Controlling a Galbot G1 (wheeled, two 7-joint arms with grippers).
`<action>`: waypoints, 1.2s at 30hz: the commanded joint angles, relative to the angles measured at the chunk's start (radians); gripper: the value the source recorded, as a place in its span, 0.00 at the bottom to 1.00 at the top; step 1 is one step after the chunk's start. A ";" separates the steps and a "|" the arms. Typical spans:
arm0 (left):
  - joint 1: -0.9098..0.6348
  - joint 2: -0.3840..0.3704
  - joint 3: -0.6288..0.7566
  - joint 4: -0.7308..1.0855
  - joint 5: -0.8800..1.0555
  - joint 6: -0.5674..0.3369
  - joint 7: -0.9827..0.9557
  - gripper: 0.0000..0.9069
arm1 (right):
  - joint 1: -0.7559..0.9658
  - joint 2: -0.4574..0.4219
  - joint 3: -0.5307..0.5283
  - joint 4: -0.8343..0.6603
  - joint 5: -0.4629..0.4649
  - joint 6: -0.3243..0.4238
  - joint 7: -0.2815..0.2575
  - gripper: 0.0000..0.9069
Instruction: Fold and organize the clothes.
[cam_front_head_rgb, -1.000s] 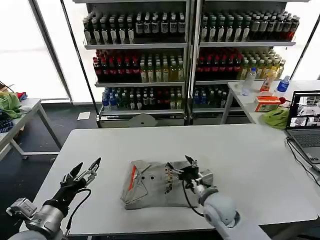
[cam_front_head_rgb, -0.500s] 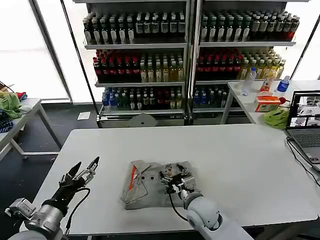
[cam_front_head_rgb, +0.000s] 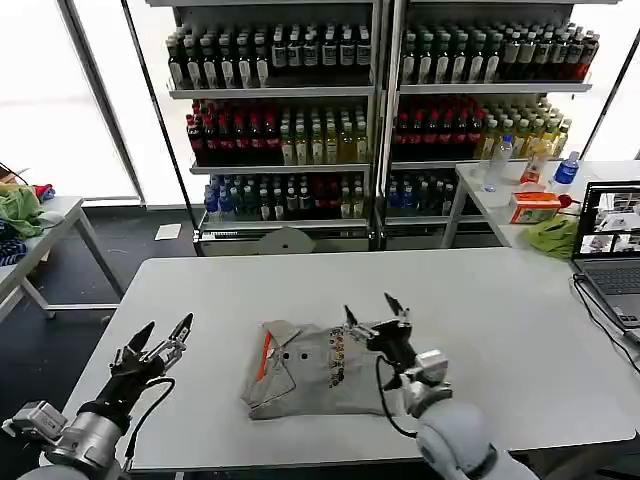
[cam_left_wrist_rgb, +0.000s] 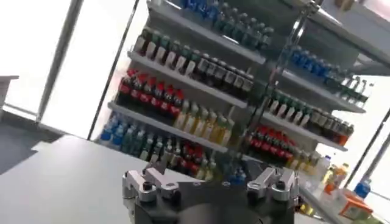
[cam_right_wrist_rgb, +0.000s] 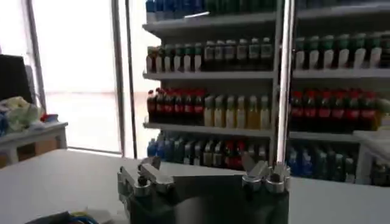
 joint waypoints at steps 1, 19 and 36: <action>0.067 -0.006 -0.041 0.051 0.241 -0.215 0.119 1.00 | -0.383 -0.040 0.440 0.075 -0.077 0.308 -0.165 1.00; 0.190 -0.151 -0.036 0.210 0.577 -0.770 0.231 1.00 | -0.604 0.047 0.474 0.148 -0.059 0.397 -0.236 1.00; 0.186 -0.170 -0.063 0.213 0.644 -0.727 0.288 1.00 | -0.592 -0.023 0.459 0.102 -0.032 0.388 -0.252 1.00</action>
